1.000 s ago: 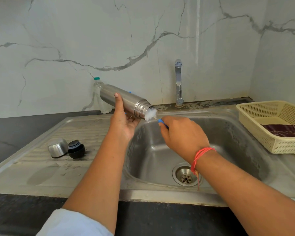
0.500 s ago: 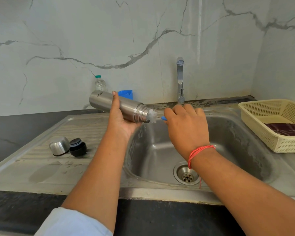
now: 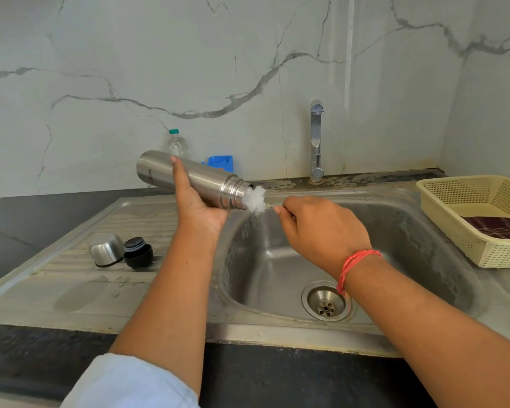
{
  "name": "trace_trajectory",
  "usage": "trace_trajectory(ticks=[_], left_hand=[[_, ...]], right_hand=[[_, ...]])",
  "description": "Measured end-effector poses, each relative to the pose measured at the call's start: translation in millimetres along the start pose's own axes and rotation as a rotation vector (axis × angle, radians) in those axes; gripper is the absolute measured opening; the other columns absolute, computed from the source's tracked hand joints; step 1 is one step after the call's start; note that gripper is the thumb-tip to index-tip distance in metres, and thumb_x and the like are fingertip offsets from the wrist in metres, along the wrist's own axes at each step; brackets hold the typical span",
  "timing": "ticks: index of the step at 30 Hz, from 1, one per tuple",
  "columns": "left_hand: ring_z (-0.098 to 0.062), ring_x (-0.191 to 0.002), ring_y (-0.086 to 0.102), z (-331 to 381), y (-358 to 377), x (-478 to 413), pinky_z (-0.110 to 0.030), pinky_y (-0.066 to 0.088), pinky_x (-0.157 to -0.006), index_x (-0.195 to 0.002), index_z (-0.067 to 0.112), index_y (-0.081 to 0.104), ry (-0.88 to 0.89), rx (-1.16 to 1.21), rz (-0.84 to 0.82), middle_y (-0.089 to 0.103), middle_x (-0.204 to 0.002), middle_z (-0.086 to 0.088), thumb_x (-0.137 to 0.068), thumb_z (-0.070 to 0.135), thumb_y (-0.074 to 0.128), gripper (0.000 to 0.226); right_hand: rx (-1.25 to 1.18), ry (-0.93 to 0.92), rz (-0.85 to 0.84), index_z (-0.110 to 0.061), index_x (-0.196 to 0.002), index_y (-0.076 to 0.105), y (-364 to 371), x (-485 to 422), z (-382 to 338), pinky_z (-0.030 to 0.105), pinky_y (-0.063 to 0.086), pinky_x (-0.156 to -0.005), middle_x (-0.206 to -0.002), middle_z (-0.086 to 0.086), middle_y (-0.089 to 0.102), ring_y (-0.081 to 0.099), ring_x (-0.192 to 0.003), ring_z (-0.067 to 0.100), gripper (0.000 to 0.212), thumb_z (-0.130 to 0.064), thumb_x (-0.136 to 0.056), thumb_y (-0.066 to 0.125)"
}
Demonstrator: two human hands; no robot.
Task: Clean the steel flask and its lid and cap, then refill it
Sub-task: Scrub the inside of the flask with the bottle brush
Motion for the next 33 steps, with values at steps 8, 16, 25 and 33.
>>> trace_trajectory(ticks=[8,16,25,33], left_hand=[[-0.025,-0.076,0.073,-20.1,1.3,3.2,-0.039,0.060,-0.072,-0.122,0.009,0.063,0.029,-0.163,-0.031,0.071,-0.087,-0.010,-0.084,0.057,0.072,0.062],[-0.025,-0.076,0.070,-19.5,-1.9,0.4,-0.035,0.059,-0.069,-0.115,0.007,0.062,0.013,-0.102,-0.082,0.068,-0.087,-0.009,-0.085,0.057,0.069,0.059],[-0.023,-0.072,0.069,-21.7,4.6,3.6,-0.033,0.057,-0.066,-0.115,0.006,0.062,0.014,-0.092,-0.153,0.067,-0.085,-0.008,-0.086,0.058,0.067,0.059],[-0.024,-0.076,0.070,-19.2,4.1,1.1,-0.034,0.057,-0.068,-0.115,0.006,0.061,0.014,-0.069,-0.181,0.066,-0.091,-0.010,-0.084,0.060,0.068,0.062]], right_hand=[[-0.265,0.037,-0.141,-0.023,-0.072,0.048,12.1,-3.8,-12.5,0.036,0.042,-0.060,-0.064,0.000,0.052,0.055,-0.068,0.030,0.040,-0.042,-0.106,0.038],[-0.364,0.063,-0.209,-0.015,-0.067,0.048,10.8,3.5,-11.7,0.032,0.031,-0.050,-0.060,0.002,0.053,0.048,-0.056,0.021,0.031,-0.029,-0.094,0.050],[-0.369,0.051,-0.195,-0.017,-0.069,0.054,8.8,5.0,-17.3,0.031,0.045,-0.055,-0.054,-0.004,0.052,0.049,-0.053,0.013,0.017,-0.028,-0.081,0.059],[-0.451,0.085,-0.252,-0.021,-0.072,0.062,6.8,7.9,-10.3,0.013,0.035,-0.048,-0.045,-0.018,0.051,0.051,-0.051,-0.003,0.014,-0.030,-0.078,0.070]])
Point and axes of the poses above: each hand's wrist, its own x-axis away from the middle knuckle, its own y-axis out of the palm, z = x × y, the point moved 5 cm from there along -x, towards the middle knuckle
